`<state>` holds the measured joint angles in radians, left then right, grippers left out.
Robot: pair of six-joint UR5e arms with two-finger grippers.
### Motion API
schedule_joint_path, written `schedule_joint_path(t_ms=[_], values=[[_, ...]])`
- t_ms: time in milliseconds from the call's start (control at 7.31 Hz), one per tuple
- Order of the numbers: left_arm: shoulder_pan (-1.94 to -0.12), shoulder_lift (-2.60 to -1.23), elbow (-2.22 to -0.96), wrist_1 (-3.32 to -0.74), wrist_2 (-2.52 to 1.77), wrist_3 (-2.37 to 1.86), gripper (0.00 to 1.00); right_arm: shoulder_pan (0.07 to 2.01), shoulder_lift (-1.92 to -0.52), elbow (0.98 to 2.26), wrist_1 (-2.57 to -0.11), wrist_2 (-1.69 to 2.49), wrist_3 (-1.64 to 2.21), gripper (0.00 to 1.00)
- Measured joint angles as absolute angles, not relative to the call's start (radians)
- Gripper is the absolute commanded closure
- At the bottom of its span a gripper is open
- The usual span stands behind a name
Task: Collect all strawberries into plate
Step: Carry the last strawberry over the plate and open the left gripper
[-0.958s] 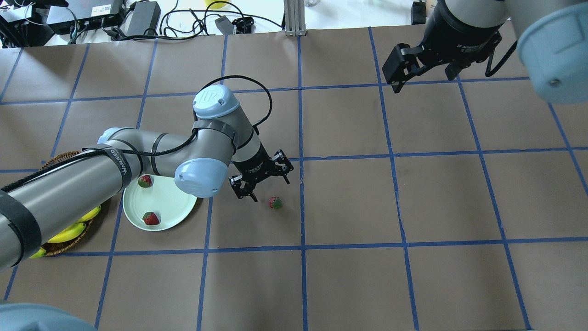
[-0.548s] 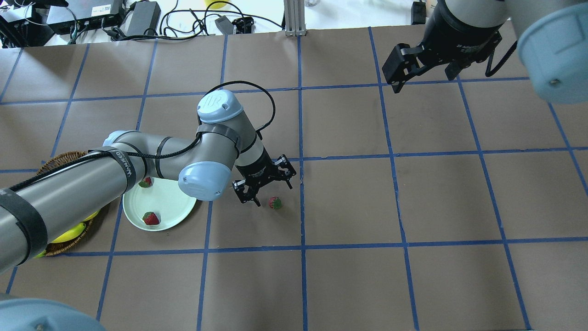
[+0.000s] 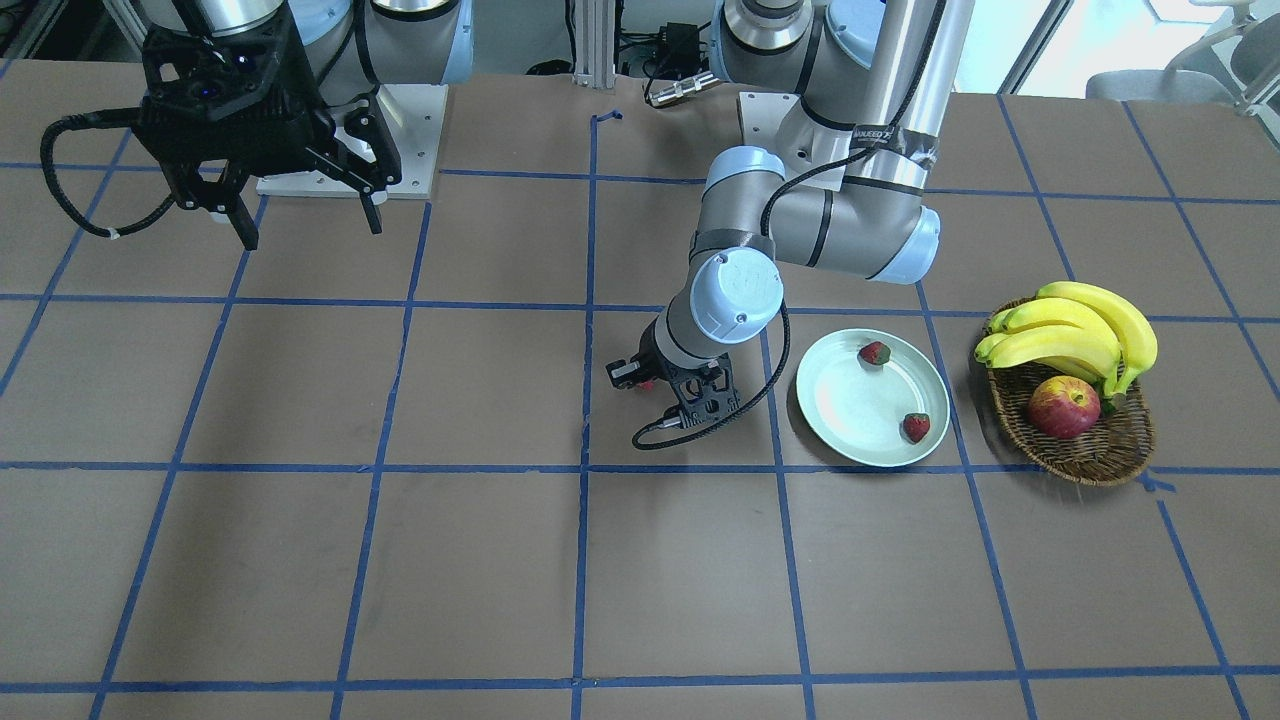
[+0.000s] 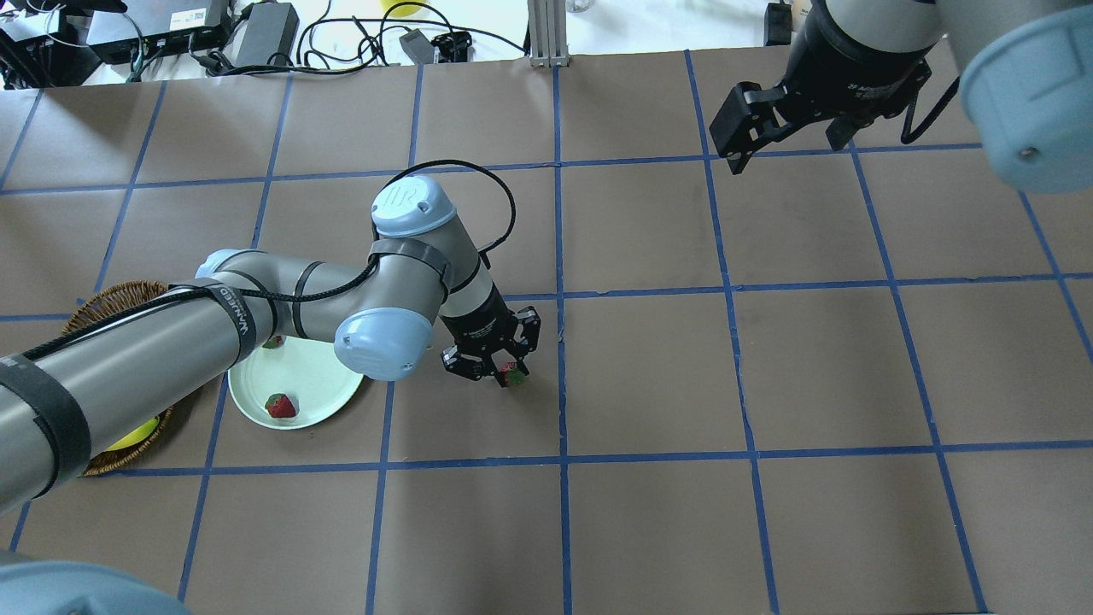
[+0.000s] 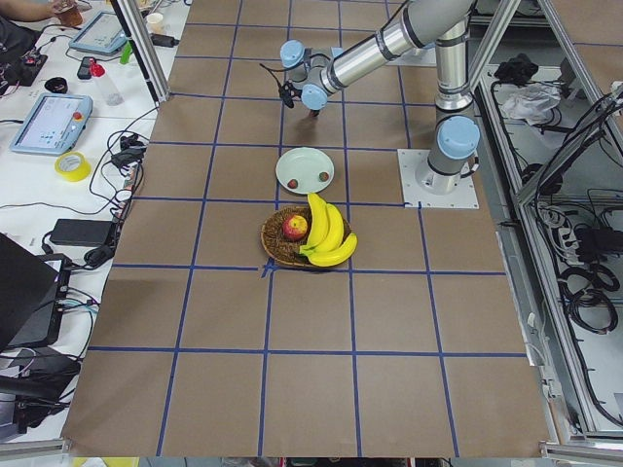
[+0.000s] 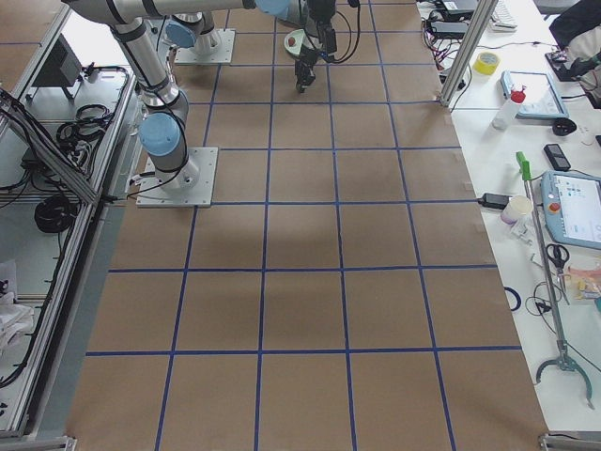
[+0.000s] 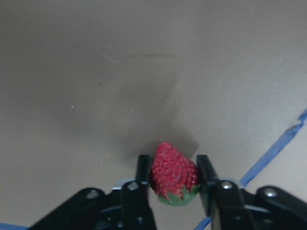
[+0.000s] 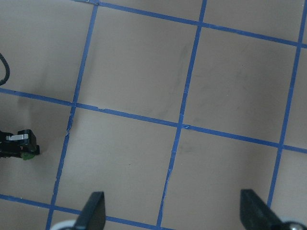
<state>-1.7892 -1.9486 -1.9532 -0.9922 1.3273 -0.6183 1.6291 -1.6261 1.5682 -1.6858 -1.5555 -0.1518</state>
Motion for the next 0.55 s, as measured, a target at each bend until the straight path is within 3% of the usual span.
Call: schedule_joint_path(t_ms=[548], values=[[-1.663,-1.912,-1.768,-1.192,1.607,-0.365,1.0,1.629,-1.626,1.57,-1.686,-1.555,-0.152,0.0]])
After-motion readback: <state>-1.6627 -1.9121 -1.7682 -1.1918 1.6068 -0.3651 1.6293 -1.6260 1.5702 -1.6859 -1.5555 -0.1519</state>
